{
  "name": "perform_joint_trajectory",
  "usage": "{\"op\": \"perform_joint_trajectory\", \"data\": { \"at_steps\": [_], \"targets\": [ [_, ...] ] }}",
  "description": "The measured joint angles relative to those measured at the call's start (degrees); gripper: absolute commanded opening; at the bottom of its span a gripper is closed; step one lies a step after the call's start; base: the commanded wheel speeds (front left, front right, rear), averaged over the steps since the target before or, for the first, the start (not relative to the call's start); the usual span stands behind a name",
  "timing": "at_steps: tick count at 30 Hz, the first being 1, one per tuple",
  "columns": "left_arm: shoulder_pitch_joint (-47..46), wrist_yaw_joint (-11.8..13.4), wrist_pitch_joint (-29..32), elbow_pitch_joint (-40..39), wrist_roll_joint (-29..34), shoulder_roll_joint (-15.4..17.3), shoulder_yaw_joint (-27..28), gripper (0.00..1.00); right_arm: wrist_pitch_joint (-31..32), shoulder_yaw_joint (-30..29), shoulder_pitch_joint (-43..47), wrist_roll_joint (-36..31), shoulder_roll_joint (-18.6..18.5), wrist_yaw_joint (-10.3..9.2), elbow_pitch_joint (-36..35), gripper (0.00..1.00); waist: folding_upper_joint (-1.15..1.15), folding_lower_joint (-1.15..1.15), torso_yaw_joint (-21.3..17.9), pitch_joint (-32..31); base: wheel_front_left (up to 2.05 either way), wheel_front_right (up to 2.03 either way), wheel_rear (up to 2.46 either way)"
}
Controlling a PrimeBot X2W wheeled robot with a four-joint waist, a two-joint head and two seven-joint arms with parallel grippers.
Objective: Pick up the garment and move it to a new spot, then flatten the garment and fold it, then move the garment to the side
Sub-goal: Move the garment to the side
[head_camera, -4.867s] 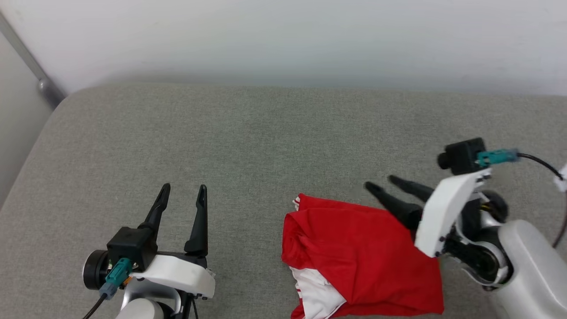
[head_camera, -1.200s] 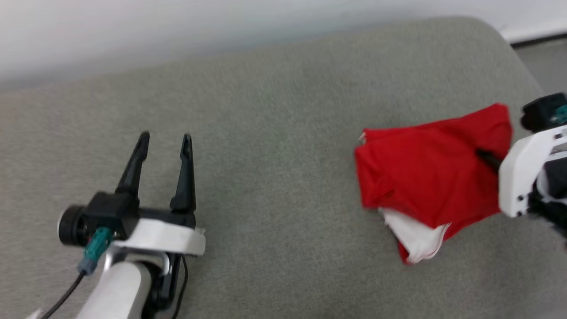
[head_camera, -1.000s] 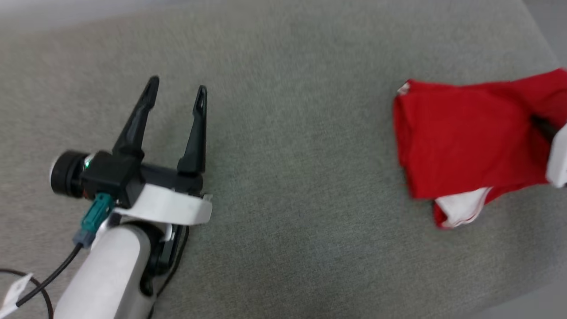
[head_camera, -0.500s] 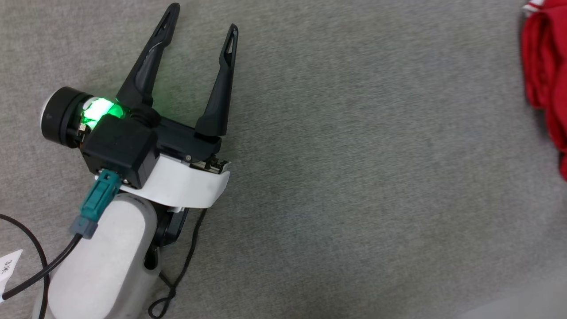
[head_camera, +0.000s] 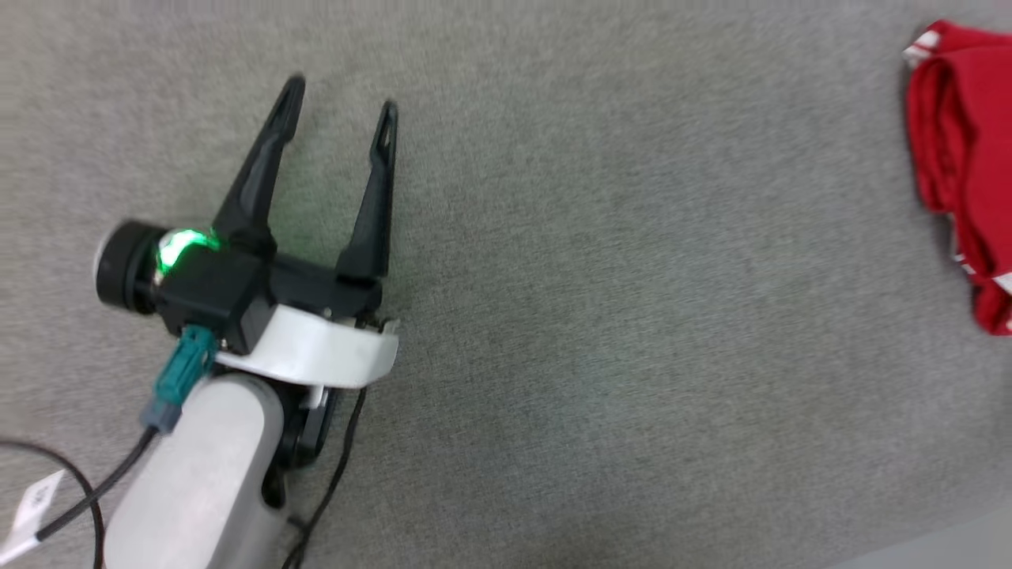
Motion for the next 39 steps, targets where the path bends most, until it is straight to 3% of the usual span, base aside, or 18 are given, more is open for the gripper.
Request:
{"op": "perform_joint_trajectory", "data": {
  "at_steps": [6,15,19,28,34,39],
  "targets": [
    [6.84,2.03,-1.98,3.47,-2.79,-1.05,1.2,1.0,-3.89,3.37,7.19,-0.01,1.07,0.0,-1.49,1.0,0.0,-0.01,0.1,-7.78,0.0,0.0,0.0],
    [16.04,4.49,-3.37,6.35,-5.78,-2.42,2.55,1.0,-6.31,8.16,19.64,2.88,6.47,0.0,-9.07,1.0,0.0,-0.01,1.57,-19.18,0.0,0.0,0.0],
    [19.89,5.05,-3.8,7.39,-6.43,-2.46,2.86,1.0,-6.17,10.18,26.57,3.93,11.93,0.0,-16.96,1.0,0.0,-0.02,3.82,-24.68,0.0,0.0,0.0],
    [23.64,6.23,-4.12,9.24,-7.57,-1.99,4.21,1.0,-5.25,11.02,36.46,2.25,22.02,-0.01,-34.73,1.0,0.0,-0.02,9.78,-30.21,0.0,0.0,0.0],
    [26.05,6.64,-4.37,10.62,-8.54,-1.02,5.99,1.0,-2.85,11.66,42.27,0.44,25.17,-0.01,-46.18,1.0,0.0,-0.02,11.91,-32.95,0.0,0.0,0.0],
    [27.87,5.5,-4.44,12.12,-9.36,-0.45,6.02,1.0,0.1,10.91,47.96,-0.59,26.79,-0.01,-52.56,1.0,0.0,-0.02,12.9,-35.04,0.0,0.0,0.0]
  ]
}}
